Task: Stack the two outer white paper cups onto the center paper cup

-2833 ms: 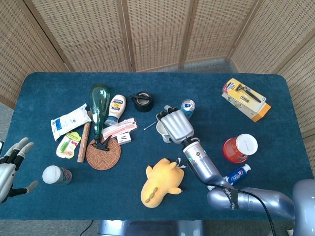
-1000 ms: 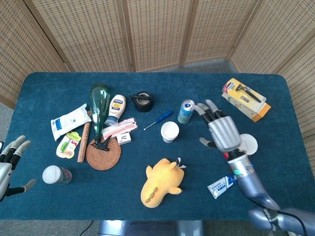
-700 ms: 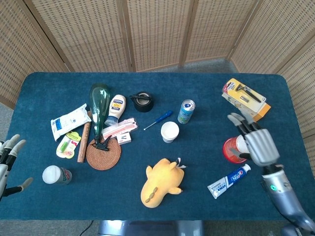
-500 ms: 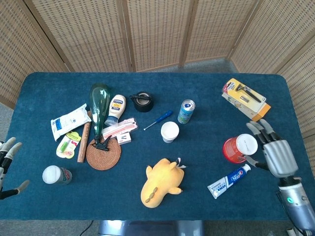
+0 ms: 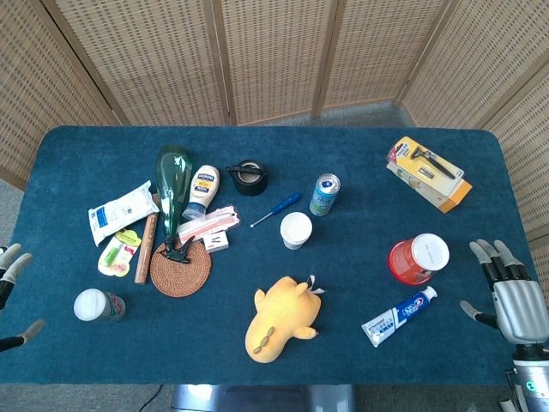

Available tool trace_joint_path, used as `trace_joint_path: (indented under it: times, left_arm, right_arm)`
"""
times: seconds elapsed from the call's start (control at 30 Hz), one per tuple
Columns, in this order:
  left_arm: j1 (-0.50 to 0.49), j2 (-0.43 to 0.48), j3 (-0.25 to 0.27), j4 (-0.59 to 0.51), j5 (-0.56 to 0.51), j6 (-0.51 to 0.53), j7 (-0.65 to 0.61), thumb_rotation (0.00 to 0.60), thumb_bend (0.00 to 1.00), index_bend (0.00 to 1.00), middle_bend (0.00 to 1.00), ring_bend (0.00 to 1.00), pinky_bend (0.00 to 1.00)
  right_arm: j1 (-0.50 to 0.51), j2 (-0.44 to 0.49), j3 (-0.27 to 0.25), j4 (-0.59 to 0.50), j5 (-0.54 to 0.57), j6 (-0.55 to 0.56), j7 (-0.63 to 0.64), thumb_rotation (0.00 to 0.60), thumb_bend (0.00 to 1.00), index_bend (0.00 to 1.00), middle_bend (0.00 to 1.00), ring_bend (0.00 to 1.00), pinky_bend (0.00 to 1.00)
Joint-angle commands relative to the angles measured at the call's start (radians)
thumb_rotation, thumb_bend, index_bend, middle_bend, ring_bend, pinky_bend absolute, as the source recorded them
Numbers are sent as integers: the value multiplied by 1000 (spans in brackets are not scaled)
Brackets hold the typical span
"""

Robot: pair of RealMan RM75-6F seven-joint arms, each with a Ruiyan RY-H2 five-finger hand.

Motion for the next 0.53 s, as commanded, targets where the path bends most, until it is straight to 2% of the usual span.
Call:
trace_joint_path:
  times: [0.03,0.53]
  left_arm:
    - [-3,5,0,3,6,-2,-4,600,243,31,0,0,184]
    - [-5,9,3,0,20,-7,-16,600,245,31,0,0,184]
  right_arm:
    - [-8,3,11,-13,3,-4,-12,600,0,69,11,0,121]
    - [-45,23,56,-40,6,-15,-10,600,0,72,11,0,121]
